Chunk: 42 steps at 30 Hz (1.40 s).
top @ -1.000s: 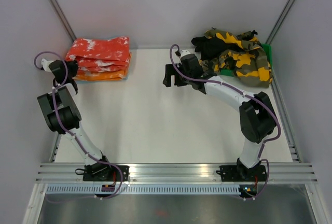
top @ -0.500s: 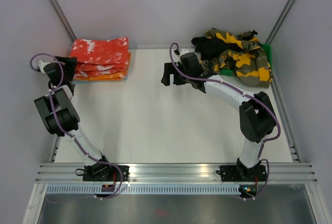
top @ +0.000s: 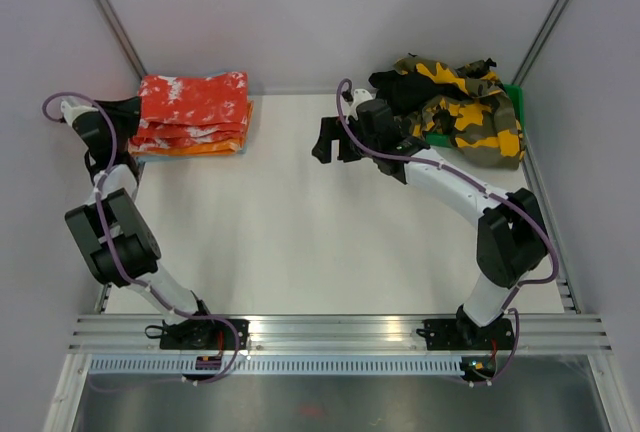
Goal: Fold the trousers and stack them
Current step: Neatly place the folded trousers to the corner
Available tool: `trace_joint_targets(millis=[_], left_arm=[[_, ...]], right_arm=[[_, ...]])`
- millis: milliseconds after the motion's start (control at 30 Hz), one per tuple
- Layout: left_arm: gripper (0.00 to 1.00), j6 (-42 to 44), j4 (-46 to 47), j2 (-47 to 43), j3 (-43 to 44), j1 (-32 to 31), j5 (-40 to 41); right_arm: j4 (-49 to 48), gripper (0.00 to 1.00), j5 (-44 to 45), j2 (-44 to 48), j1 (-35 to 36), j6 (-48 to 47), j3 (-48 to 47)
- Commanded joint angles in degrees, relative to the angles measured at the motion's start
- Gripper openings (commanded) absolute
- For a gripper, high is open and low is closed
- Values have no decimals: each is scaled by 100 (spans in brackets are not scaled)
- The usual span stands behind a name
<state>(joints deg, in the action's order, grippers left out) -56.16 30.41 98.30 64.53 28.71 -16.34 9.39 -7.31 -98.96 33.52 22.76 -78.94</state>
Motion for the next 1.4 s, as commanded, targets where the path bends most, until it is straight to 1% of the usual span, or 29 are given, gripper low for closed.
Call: trace_joint_targets(millis=[0,33,67,133,200,367,433,500,600,667,733,800,833,1033,1067,1133,1167,1200,1233,1267,1300,1333,1367], left_arm=[[19,-105,245,434,603,-208,-10],[11,-306,324,827,831,-225,-36],[2,-395,455,1031,920,-252,-106],[2,-658,815,1522,1104,-304,-80],[2,-703,1044,1735,1140,-410,112],[2,-729,1089,2131,956,-594,710],[2,-1079,932,2219,799,-603,903],[2,-1500,485,2333,710,-595,1176],[2,-1722,282,2299,394,-603,1405],[2,-1810,-156,2237,376,-603,1501],[2,-1837,-325,2159,367,-595,1546],[2,-1776,-370,2141,358,-595,1485],[2,-1741,-309,2123,358,-586,1310],[2,-1354,456,1860,288,-595,449],[6,-1084,552,1624,253,-595,334],[15,-801,658,1272,43,-603,237],[29,-565,711,818,-63,-612,245],[39,-502,755,579,-342,-612,289],[58,-431,886,332,-510,-612,402],[65,-309,905,-131,-660,-603,482],[69,-264,809,-345,-896,-612,482],[72,-194,704,-564,-994,-603,474],[73,-80,555,-1028,-1204,-621,448]], right_arm=[[-253,98,-95,158,-12,61,71],[-245,98,-104,149,-21,61,54],[-236,98,-104,131,-21,70,36],[-174,98,-8,122,-21,53,19],[-148,98,71,122,-21,18,19],[63,98,169,-18,-12,-70,-148],[116,98,221,-62,-21,-123,-166],[186,98,239,-97,-21,-132,-244],[344,98,178,-176,-21,-149,-420],[344,98,160,-159,-21,-149,-438],[318,98,160,-141,-29,-149,-447],[318,98,169,-141,-29,-149,-500],[318,98,169,-141,-29,-158,-526],[651,98,230,-54,-135,-211,-930],[800,98,230,-19,-187,-220,-1000],[880,98,256,165,-223,-255,-1097],[881,98,257,262,-266,-281,-1071],[846,98,274,454,-275,-360,-949],[785,98,300,552,-276,-395,-852],[697,98,327,649,-284,-430,-721],[687,98,475,806,-284,-413,-520],[705,98,537,877,-284,-387,-439],[757,98,616,956,-310,-369,-290]])
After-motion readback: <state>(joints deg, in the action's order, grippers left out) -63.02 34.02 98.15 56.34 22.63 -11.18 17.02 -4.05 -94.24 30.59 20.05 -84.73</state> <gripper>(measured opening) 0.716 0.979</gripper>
